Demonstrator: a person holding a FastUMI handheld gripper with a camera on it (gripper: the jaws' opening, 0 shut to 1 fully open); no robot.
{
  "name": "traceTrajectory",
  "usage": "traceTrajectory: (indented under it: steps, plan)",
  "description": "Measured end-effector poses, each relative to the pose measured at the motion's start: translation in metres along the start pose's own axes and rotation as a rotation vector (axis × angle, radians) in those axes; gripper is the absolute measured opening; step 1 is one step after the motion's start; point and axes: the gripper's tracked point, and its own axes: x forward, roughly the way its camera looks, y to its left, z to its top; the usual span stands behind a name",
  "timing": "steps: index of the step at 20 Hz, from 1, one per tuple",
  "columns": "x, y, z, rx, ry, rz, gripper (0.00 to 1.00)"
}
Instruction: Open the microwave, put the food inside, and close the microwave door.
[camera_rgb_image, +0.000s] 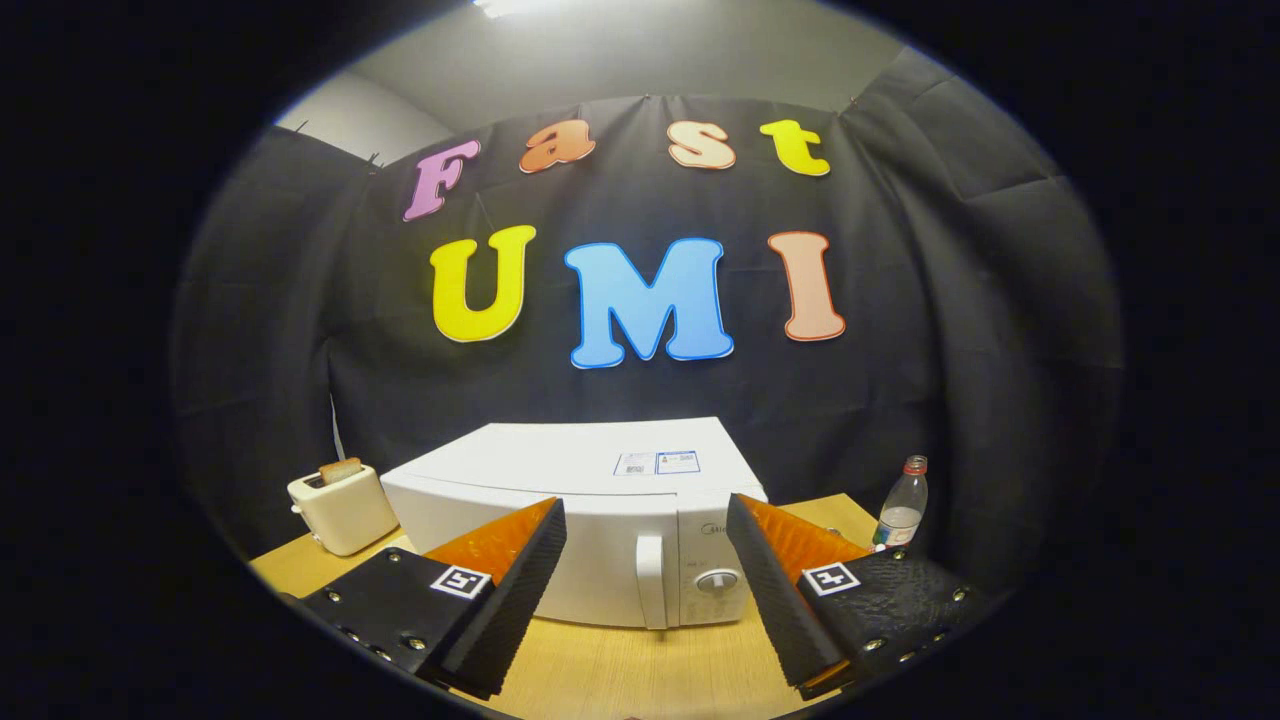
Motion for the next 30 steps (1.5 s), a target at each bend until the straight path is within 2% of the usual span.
traceTrajectory:
  steps: [12,13,16,17,19,22,23,26,27,29,30]
  plan:
    - [0.064,-0.002,-0.072,0.017,0.166,0.024,0.93]
    - [0.067,-0.002,-0.078,0.014,0.182,0.025,0.82]
    - [0.073,0.003,-0.095,0.006,0.222,0.038,0.81]
    - [0.075,-0.001,-0.096,0.0,0.226,0.019,0.75]
    - [0.08,-0.001,-0.099,0.009,0.232,0.014,0.53]
    - [0.081,-0.001,-0.101,0.02,0.237,0.016,0.5]
    - [0.082,0.003,-0.103,0.017,0.243,0.022,0.38]
    - [0.082,0.006,-0.113,-0.011,0.267,0.016,0.38]
    - [0.083,0.002,-0.109,-0.02,0.267,0.003,0.21]
    - [0.081,0.002,-0.111,-0.025,0.272,0.013,0.21]
    - [0.079,0.004,-0.111,-0.034,0.273,0.023,0.15]
